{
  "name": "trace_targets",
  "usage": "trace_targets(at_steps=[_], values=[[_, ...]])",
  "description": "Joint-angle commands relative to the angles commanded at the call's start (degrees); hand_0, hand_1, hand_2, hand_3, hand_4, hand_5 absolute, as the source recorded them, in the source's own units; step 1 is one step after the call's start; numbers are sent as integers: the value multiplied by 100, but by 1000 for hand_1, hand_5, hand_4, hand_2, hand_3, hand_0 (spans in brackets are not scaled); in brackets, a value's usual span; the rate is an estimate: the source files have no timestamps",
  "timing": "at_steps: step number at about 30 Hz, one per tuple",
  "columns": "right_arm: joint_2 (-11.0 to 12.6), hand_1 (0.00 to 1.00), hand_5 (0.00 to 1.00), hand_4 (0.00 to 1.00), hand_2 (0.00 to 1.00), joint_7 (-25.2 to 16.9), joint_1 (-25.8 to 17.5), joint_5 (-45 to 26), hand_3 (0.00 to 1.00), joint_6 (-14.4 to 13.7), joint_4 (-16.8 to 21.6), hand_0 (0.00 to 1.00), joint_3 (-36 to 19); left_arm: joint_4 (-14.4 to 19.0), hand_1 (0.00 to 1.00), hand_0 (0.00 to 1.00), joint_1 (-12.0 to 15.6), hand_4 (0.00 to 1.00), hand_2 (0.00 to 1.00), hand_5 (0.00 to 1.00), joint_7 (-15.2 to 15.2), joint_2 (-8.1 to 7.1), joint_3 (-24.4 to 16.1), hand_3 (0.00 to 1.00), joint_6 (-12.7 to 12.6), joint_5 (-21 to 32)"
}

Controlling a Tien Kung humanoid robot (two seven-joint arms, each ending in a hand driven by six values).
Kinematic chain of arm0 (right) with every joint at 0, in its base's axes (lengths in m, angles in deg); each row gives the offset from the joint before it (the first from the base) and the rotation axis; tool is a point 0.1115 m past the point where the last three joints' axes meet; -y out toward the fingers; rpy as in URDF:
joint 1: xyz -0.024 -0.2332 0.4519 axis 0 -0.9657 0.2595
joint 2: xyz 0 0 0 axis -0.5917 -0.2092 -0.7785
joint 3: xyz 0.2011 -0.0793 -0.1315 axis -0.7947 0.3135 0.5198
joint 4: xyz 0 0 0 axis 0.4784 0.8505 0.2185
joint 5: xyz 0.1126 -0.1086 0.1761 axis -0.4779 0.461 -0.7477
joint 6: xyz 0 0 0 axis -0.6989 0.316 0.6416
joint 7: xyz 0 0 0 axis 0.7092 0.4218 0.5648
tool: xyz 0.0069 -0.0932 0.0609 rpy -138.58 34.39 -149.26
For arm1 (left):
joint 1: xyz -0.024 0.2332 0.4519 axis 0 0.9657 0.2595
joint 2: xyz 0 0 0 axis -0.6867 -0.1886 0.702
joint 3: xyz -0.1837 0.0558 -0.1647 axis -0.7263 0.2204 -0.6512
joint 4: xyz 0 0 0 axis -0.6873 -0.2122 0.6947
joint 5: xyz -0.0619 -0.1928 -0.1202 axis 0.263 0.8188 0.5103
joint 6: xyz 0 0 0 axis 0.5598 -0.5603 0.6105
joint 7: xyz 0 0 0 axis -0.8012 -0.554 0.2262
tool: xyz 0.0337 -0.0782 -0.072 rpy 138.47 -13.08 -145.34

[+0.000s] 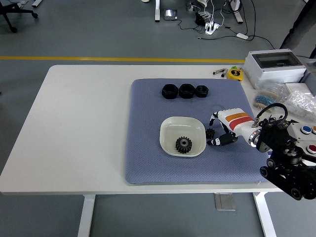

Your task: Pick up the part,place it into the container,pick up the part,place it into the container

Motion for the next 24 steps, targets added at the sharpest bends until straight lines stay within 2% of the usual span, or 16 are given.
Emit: trace_targets(at_steps=[5,6,11,12,17,18,23,24], values=[[-3,19,477,885,144,-23,4,-82,542,61,-53,2,12,2,691,691,-9,644,751,639,-4,-4,12,627,5,4],[0,12,527,874,134,-35,3,-103,527,64,-57,2,14,2,691,690,-11,644,749,641,-6,-4,16,625,4,10],[0,12,527,874,134,-117,-3,-182,527,84,-52,2,30,-1,691,690,-14,644,749,641,-9,-1,17,625,2,18],[-1,4,553,848,124,-125,-4,-190,478,82,-50,2,31,-2,691,690,-14,643,750,640,-9,0,17,625,1,18],[-8,4,553,848,124,-178,-13,-204,478,72,-42,2,55,-2,691,690,-17,643,750,640,-9,4,15,625,2,7],[-6,2,566,822,102,-174,-16,-194,349,72,-40,2,58,-2,689,690,-17,642,749,641,-11,4,19,624,2,10],[1,2,566,822,102,-137,-25,-147,349,57,-40,2,68,-2,689,690,-19,642,749,641,-16,5,25,624,4,14],[4,2,573,807,88,-131,-27,-138,276,50,-39,2,69,-1,689,690,-21,642,748,641,-18,3,27,624,8,12]])
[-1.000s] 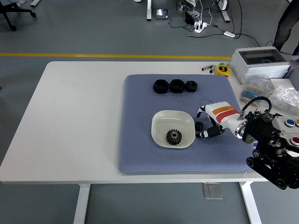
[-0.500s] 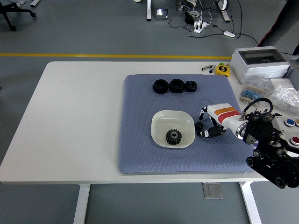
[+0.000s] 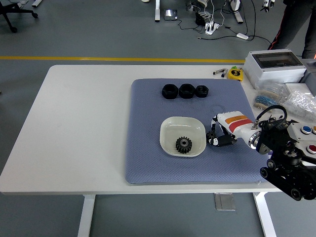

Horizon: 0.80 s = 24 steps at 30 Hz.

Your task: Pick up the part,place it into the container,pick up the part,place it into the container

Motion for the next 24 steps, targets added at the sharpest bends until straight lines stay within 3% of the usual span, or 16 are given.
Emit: trace_targets(at_steps=[14,24], values=[[51,2,565,786,82,25,1,70,228,-25,8,2,-62,0,688,689,-7,642,747,640,-5,-2,9,624,5,-6],[236,2,566,787,83,52,-22,301,224,-60,307,2,-438,1,688,690,0,642,747,639,-10,-10,22,624,13,3]])
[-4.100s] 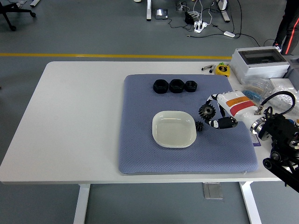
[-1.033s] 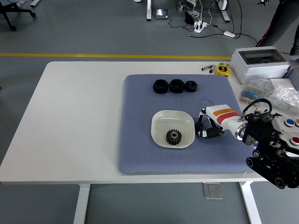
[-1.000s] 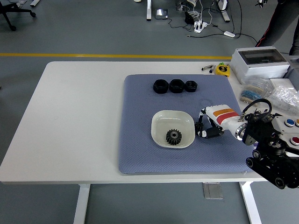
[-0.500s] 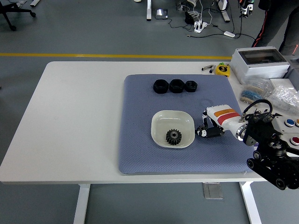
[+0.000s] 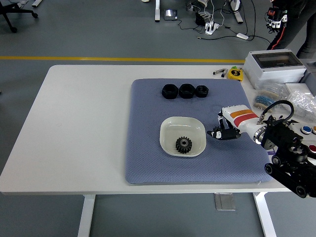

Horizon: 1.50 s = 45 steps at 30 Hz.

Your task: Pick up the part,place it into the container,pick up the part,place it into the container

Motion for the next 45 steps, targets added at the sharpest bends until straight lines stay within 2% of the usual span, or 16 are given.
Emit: trace_targets(at_steps=[4,9,13,17,18,23,24,29,30,35,36,45], values=[[73,2,566,787,83,24,-29,185,224,-29,302,2,-222,-1,688,690,3,642,747,639,0,-2,-3,624,4,-2],[122,2,564,787,80,58,-59,343,226,-104,865,2,-436,0,688,690,17,642,747,641,-1,-8,-1,624,12,1],[77,2,565,787,80,60,-65,335,229,-151,1274,2,-376,3,688,689,29,641,747,638,-1,-17,0,624,21,-4],[-16,2,565,787,80,66,-38,276,229,-109,1474,2,-181,9,688,689,31,641,747,638,-1,-25,6,624,26,-7],[-40,2,564,792,100,59,-24,237,272,-88,1489,2,-114,10,688,690,31,641,745,637,0,-28,2,624,29,-14],[-230,2,564,792,100,3,-3,57,272,-161,1309,2,187,14,688,690,27,641,745,637,1,-39,1,624,33,-18],[-282,22,562,819,183,16,0,49,452,-204,1235,2,240,16,688,690,26,641,745,637,4,-41,-1,624,37,-26],[-403,22,562,819,183,71,23,26,452,-360,1036,2,333,23,688,690,29,641,745,637,18,-51,-19,624,54,-72],[-406,125,607,959,306,58,25,20,507,-367,1022,34,330,23,689,690,30,642,744,637,20,-53,-23,624,57,-83],[-402,125,607,959,306,1,25,-32,507,-378,995,34,287,24,689,690,39,642,744,637,24,-60,-39,624,63,-106],[-400,180,667,998,408,-17,20,-54,529,-388,993,73,278,24,688,690,39,642,744,636,25,-61,-40,625,64,-108],[-360,183,665,998,431,-84,-23,-197,530,-541,982,73,176,18,687,690,28,643,743,638,10,-60,-26,625,49,-60]])
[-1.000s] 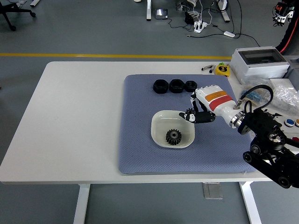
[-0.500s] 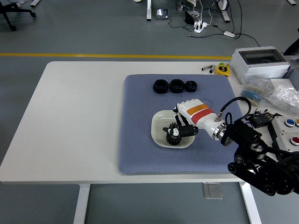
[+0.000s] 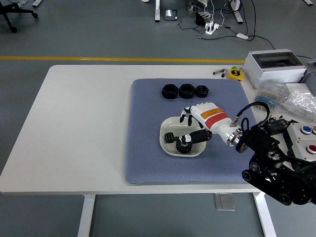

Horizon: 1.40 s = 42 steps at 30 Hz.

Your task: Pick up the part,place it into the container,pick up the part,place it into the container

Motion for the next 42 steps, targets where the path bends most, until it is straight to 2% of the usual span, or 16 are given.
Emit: trace_targets(at_steps=[8,14,15,19,20,21,24,26,27,29,31,32,33,38,39,42], values=[[83,186,663,998,443,30,-56,-67,532,-149,79,72,-242,-2,688,690,-7,644,744,637,-11,6,25,625,-5,44],[213,222,658,998,469,36,-137,-294,541,-273,187,109,-588,-5,688,690,-14,644,744,637,-21,11,40,624,-12,66],[244,439,656,998,620,31,-153,-353,587,-276,211,269,-647,-5,688,690,-15,643,744,634,-24,10,44,625,-13,71],[378,439,656,998,620,10,-237,-777,587,-159,316,269,-887,-8,688,690,-23,643,744,634,-37,11,62,625,-20,102],[423,439,656,998,620,1,-269,-960,587,-85,356,269,-949,-9,688,690,-27,643,744,634,-40,13,69,625,-23,111],[458,727,661,998,835,-5,-294,-1104,809,-36,386,699,-996,-11,688,689,-32,646,743,636,-42,14,70,626,-25,113],[587,727,661,998,835,-91,-412,-1653,809,7,527,699,-1158,-13,688,689,-61,646,743,636,-62,19,98,626,-38,149],[656,727,661,998,835,-235,-489,-2111,809,-152,620,699,-1214,-18,688,689,-75,646,743,636,-68,25,99,626,-47,151],[701,828,701,998,901,-386,-560,-2334,998,-301,707,854,-1248,-21,688,690,-85,645,743,636,-76,30,106,626,-58,163],[752,828,701,998,901,-709,-674,-2818,998,-570,858,854,-1312,-28,688,690,-98,645,743,636,-89,41,113,626,-77,196],[791,828,701,998,901,-994,-792,-3303,998,-688,1028,854,-1417,-35,688,690,-113,645,743,636,-94,56,108,626,-95,205],[813,828,701,998,901,-1128,-865,-3563,998,-685,1136,854,-1499,-39,688,690,-122,645,743,636,-92,63,98,626,-103,190],[835,878,755,998,916,-1205,-927,-3787,998,-654,1222,930,-1570,-42,688,690,-128,647,743,639,-89,67,89,627,-107,173],[986,878,755,998,916,-1323,-1332,-4944,998,-263,1648,930,-1991,-41,688,690,-161,647,743,639,-84,70,70,627,-104,109],[1015,862,801,998,892,-1317,-1438,-5205,944,-178,1721,907,-2105,-39,687,689,-169,649,743,643,-89,71,85,627,-104,126],[1054,862,801,998,892,-1277,-1696,-5819,944,-1,1874,907,-2376,-36,687,689,-181,649,743,643,-97,76,108,627,-105,156]])
